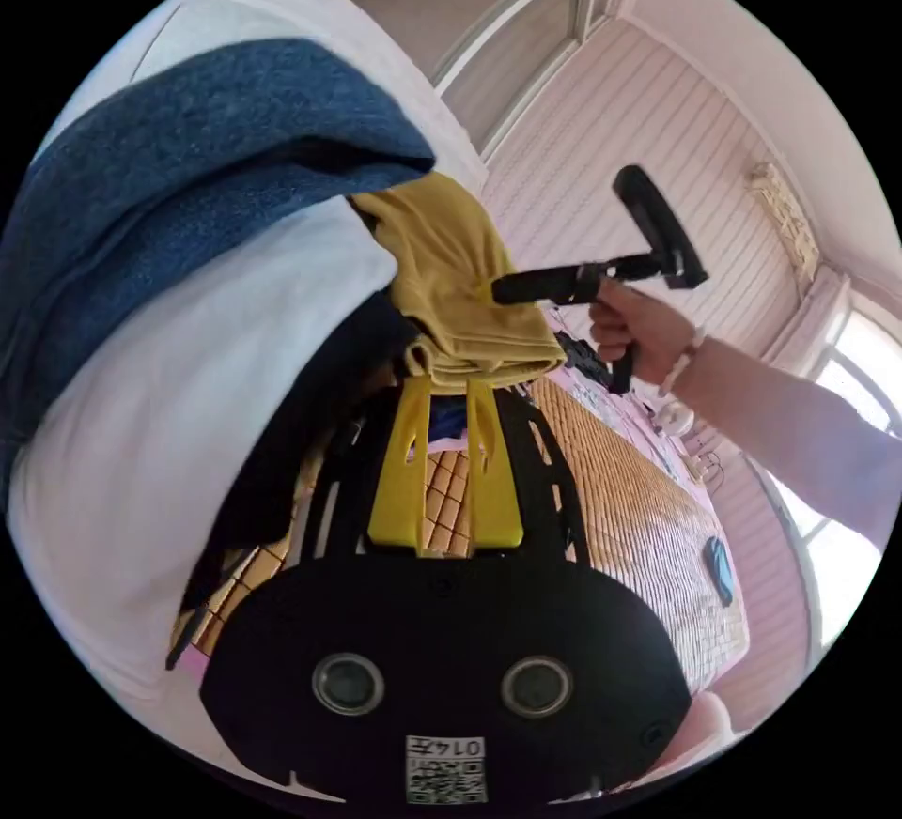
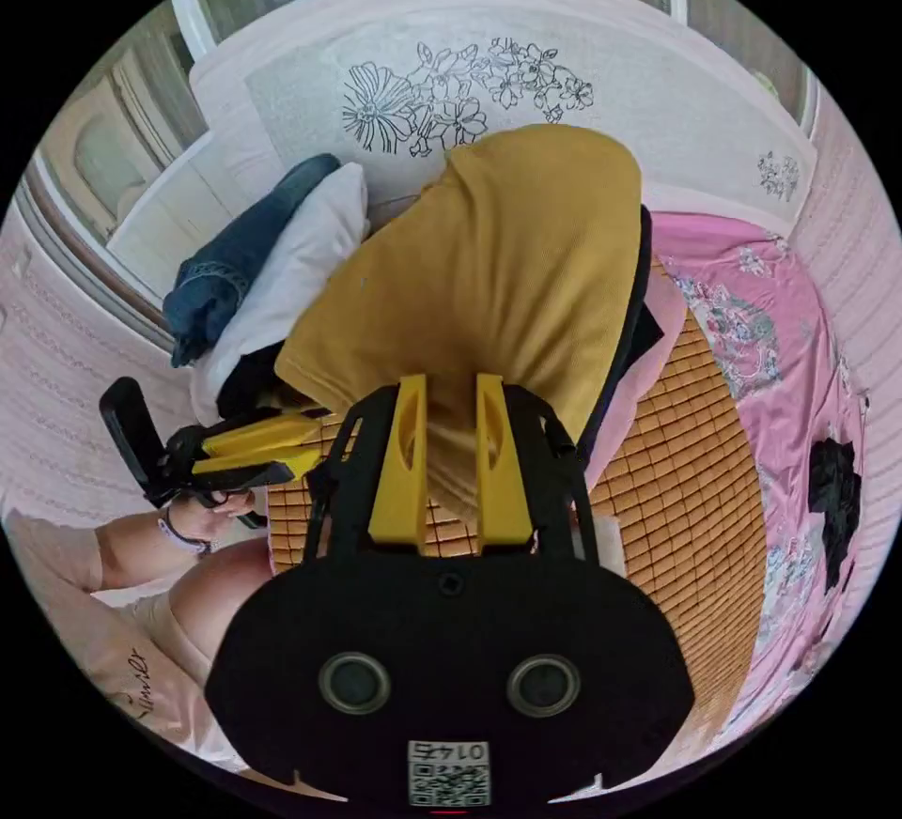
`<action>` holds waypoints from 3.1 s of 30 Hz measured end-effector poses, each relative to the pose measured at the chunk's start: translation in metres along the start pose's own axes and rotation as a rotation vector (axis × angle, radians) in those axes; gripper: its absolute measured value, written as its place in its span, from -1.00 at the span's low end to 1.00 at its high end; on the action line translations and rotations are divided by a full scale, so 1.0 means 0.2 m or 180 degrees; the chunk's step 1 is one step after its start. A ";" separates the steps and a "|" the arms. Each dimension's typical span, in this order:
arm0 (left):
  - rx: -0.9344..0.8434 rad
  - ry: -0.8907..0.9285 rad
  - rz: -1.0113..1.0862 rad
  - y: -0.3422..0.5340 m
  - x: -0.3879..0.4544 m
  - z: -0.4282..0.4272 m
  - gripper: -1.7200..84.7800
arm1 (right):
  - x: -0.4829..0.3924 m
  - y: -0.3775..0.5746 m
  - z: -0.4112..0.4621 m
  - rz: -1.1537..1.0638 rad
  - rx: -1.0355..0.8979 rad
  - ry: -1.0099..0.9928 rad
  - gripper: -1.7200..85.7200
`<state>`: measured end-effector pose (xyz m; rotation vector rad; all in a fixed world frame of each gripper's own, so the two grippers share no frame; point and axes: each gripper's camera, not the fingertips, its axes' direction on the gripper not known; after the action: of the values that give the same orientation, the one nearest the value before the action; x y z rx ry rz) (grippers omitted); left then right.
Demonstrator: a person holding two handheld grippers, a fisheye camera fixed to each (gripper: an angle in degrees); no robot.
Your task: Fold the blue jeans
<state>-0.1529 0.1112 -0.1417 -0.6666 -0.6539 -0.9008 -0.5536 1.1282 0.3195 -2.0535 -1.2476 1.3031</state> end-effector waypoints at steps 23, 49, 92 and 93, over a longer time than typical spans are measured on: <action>-0.1285 0.2102 0.2982 1.37 2.61 0.19 -0.74 | -0.90 4.09 -1.37 0.3298 0.0237 0.2398 -0.74; -0.2290 0.1656 0.4006 2.52 5.43 2.28 -0.80 | -0.16 5.34 -1.39 0.3403 0.0521 0.1542 -0.94; -0.2862 0.0824 0.1415 1.41 1.82 0.53 -0.74 | -1.54 3.38 -0.77 0.1814 0.0015 0.0874 -0.63; -0.2980 0.0806 0.1340 1.42 1.79 0.59 -0.77 | -1.56 3.30 -0.65 0.1657 -0.0166 0.0826 -0.59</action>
<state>0.2300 0.1567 0.1310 -1.4295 0.1871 -0.8464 -0.1821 0.5363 0.0678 -2.5945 -0.6613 1.1546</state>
